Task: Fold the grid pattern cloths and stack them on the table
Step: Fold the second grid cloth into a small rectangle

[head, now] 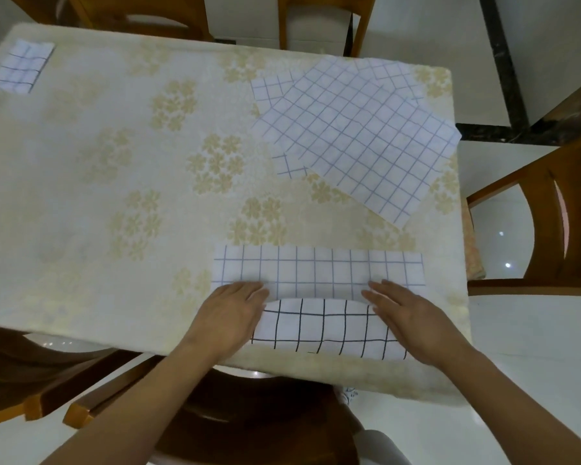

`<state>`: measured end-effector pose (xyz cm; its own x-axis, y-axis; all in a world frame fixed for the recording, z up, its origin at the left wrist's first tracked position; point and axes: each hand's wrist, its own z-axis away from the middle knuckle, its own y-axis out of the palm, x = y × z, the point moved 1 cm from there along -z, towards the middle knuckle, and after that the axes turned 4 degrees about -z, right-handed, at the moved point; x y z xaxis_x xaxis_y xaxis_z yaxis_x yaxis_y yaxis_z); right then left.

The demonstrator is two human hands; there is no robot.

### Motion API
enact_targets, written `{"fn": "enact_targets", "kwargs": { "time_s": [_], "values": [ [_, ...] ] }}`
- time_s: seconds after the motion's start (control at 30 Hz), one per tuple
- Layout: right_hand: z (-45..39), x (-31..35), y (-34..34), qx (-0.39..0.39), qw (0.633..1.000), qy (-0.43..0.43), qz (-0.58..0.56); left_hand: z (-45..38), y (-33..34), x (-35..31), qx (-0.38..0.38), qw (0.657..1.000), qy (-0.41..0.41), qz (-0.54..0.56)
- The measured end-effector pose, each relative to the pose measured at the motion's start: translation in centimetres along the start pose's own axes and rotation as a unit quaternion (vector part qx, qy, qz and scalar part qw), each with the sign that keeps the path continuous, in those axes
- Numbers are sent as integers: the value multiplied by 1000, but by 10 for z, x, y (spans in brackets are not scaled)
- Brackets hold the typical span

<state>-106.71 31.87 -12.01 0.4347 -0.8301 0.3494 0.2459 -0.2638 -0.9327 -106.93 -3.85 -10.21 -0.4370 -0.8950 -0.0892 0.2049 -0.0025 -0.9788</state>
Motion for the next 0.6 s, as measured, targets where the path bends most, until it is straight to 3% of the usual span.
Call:
{"fn": "enact_targets", "kwargs": {
  "time_s": [0.23, 0.6],
  "values": [
    [-56, -44, 14, 25, 999, 13, -25, -63, 20, 29, -24, 999, 20, -1],
    [-102, -72, 21, -23, 999, 34, 13, -105, 31, 45, -108, 994, -27, 10]
  ]
}}
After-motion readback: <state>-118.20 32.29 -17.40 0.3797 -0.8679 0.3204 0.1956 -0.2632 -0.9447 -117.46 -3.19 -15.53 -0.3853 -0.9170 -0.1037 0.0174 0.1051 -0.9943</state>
